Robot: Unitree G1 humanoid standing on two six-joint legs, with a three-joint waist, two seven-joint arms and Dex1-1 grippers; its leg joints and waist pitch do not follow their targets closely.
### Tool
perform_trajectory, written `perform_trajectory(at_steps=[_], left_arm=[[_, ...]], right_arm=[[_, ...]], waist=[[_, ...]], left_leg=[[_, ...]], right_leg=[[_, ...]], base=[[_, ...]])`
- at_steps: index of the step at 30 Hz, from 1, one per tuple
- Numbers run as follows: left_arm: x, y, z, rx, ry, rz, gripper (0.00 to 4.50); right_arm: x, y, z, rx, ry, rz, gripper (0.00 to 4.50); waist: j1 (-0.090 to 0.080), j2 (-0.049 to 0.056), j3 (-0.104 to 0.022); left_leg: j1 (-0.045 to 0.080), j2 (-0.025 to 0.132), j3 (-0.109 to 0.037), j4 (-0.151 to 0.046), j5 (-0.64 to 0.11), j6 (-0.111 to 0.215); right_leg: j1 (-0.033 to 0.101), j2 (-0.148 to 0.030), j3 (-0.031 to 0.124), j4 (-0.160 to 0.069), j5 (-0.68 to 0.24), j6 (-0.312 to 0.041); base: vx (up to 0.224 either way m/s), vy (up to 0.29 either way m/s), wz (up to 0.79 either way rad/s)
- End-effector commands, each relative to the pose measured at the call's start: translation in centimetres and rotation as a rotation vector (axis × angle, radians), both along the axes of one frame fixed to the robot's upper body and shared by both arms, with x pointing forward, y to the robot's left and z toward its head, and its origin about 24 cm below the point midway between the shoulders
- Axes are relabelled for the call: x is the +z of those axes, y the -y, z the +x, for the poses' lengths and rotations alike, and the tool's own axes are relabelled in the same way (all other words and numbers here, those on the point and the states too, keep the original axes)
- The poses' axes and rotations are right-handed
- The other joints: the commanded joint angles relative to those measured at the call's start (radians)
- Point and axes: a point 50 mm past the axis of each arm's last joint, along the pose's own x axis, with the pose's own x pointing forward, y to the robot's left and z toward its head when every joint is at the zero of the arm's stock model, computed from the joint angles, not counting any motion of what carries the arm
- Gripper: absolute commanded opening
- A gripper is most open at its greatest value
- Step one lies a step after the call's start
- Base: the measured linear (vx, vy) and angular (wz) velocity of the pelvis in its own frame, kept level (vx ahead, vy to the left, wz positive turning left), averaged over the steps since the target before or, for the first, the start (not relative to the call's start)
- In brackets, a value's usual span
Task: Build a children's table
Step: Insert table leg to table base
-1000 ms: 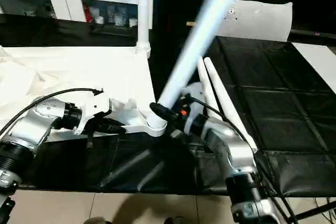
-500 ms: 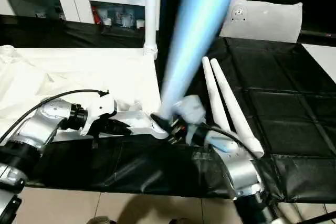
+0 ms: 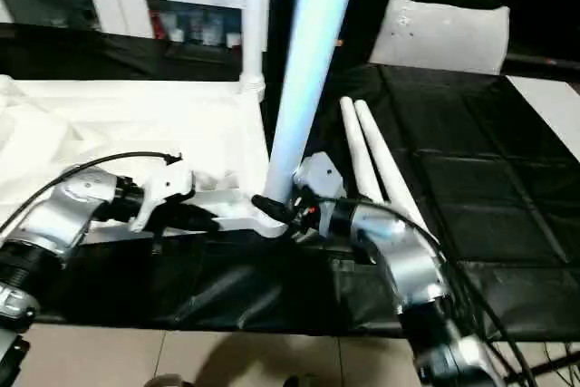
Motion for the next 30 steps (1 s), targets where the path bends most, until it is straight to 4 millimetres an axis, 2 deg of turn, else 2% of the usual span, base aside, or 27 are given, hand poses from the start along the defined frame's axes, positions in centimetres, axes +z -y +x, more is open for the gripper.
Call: perform_trajectory(at_steps=[1, 2, 3, 4, 8, 16, 22, 25, 26, 27, 28, 29, 30], left_arm=[[1.8, 1.3, 0.4, -0.094, 0.066, -0.034, 0.00], [1.8, 1.4, 0.4, -0.111, 0.063, -0.020, 0.00], [1.8, 1.5, 0.5, -0.126, 0.061, -0.011, 0.00], [1.8, 1.5, 0.5, -0.126, 0.061, -0.011, 0.00], [1.9, 1.6, 0.9, -0.178, 0.051, 0.032, 0.00], [2.2, 1.5, 1.3, -0.180, 0.059, 0.046, 0.00], [2.1, 1.0, 1.4, -0.143, 0.066, 0.028, 0.00], [2.1, 0.7, 1.5, -0.116, 0.078, 0.018, 0.00], [2.1, 0.7, 1.5, -0.106, 0.080, 0.014, 0.00], [2.2, 0.5, 1.5, -0.079, 0.084, 0.001, 0.00], [2.3, 0.3, 1.6, -0.045, 0.096, -0.013, 0.00], [2.6, -0.1, 1.8, 0.041, 0.126, -0.041, 0.00], [2.7, -0.3, 1.8, 0.073, 0.140, -0.049, 0.00]], right_arm=[[-4.3, 0.1, -2.1, 0.115, -0.187, -0.138, 1.93], [-4.4, 0.1, -2.3, 0.149, -0.187, -0.159, 1.93], [-4.5, 0.1, -2.5, 0.179, -0.188, -0.171, 1.93], [-4.5, 0.1, -2.5, 0.179, -0.188, -0.171, 1.93], [-4.7, 0.2, -3.0, 0.277, -0.211, -0.193, 1.93], [-4.8, 0.1, -2.4, 0.240, -0.211, -0.168, 1.93], [-4.7, -0.4, -2.0, 0.179, -0.235, -0.117, 1.93], [-4.9, -0.5, -1.8, 0.154, -0.234, -0.111, 1.93], [-4.9, -0.5, -1.8, 0.145, -0.235, -0.107, 1.93], [-4.9, -0.6, -1.5, 0.107, -0.233, -0.101, 1.93], [-4.9, -0.6, -1.2, 0.063, -0.224, -0.099, 1.93], [-4.9, -0.5, -0.5, -0.044, -0.210, -0.094, 1.93], [-5.0, -0.4, -0.2, -0.086, -0.207, -0.092, 1.93]], waist=[[-0.004, 0.012, -0.037], [-0.004, 0.011, -0.040], [-0.004, 0.011, -0.037], [-0.004, 0.012, -0.038], [0.000, 0.009, -0.036], [-0.004, 0.011, -0.030], [-0.005, 0.008, -0.032], [-0.006, 0.010, -0.029], [-0.005, 0.013, -0.031], [-0.007, 0.011, -0.028], [-0.006, 0.016, -0.029], [-0.010, 0.014, -0.029], [-0.013, 0.015, -0.025]], left_leg=[[-0.007, 0.018, 0.006, -0.079, -0.220, 0.056], [-0.006, 0.018, 0.008, -0.077, -0.210, 0.060], [-0.005, 0.018, 0.011, -0.075, -0.184, 0.068], [-0.004, 0.018, 0.012, -0.075, -0.178, 0.070], [-0.003, 0.016, 0.013, -0.075, -0.169, 0.082], [-0.001, 0.022, 0.008, -0.084, -0.239, 0.055], [-0.002, 0.023, 0.007, -0.087, -0.253, 0.050], [0.001, 0.025, 0.006, -0.090, -0.278, 0.044], [0.001, 0.025, 0.005, -0.090, -0.284, 0.042], [0.001, 0.024, 0.004, -0.091, -0.303, 0.036], [0.002, 0.024, 0.002, -0.092, -0.307, 0.032], [0.002, 0.025, 0.001, -0.092, -0.314, 0.019], [0.004, 0.023, 0.000, -0.093, -0.335, 0.013]], right_leg=[[0.047, -0.069, 0.051, -0.086, -0.369, -0.136], [0.048, -0.068, 0.052, -0.084, -0.340, -0.145], [0.049, -0.066, 0.053, -0.078, -0.270, -0.172], [0.050, -0.066, 0.053, -0.076, -0.253, -0.179], [0.053, -0.066, 0.052, -0.078, -0.259, -0.181], [0.050, -0.072, 0.052, -0.088, -0.356, -0.173], [0.049, -0.075, 0.053, -0.090, -0.380, -0.168], [0.045, -0.076, 0.054, -0.095, -0.425, -0.156], [0.046, -0.077, 0.054, -0.095, -0.434, -0.154], [0.043, -0.078, 0.054, -0.100, -0.477, -0.141], [0.042, -0.079, 0.054, -0.101, -0.490, -0.138], [0.041, -0.080, 0.053, -0.099, -0.510, -0.133], [0.035, -0.080, 0.051, -0.107, -0.558, -0.123]], base=[[0.051, 0.005, 0.01], [0.000, 0.000, 0.00], [0.000, 0.000, 0.00], [0.000, 0.000, 0.00], [0.000, 0.000, 0.00], [0.000, 0.000, 0.00], [0.000, 0.000, 0.00], [0.000, 0.000, 0.00], [0.000, 0.000, 0.00], [0.000, 0.000, 0.00], [0.000, 0.000, 0.00], [0.000, 0.000, 0.00], [0.000, 0.000, 0.00]])
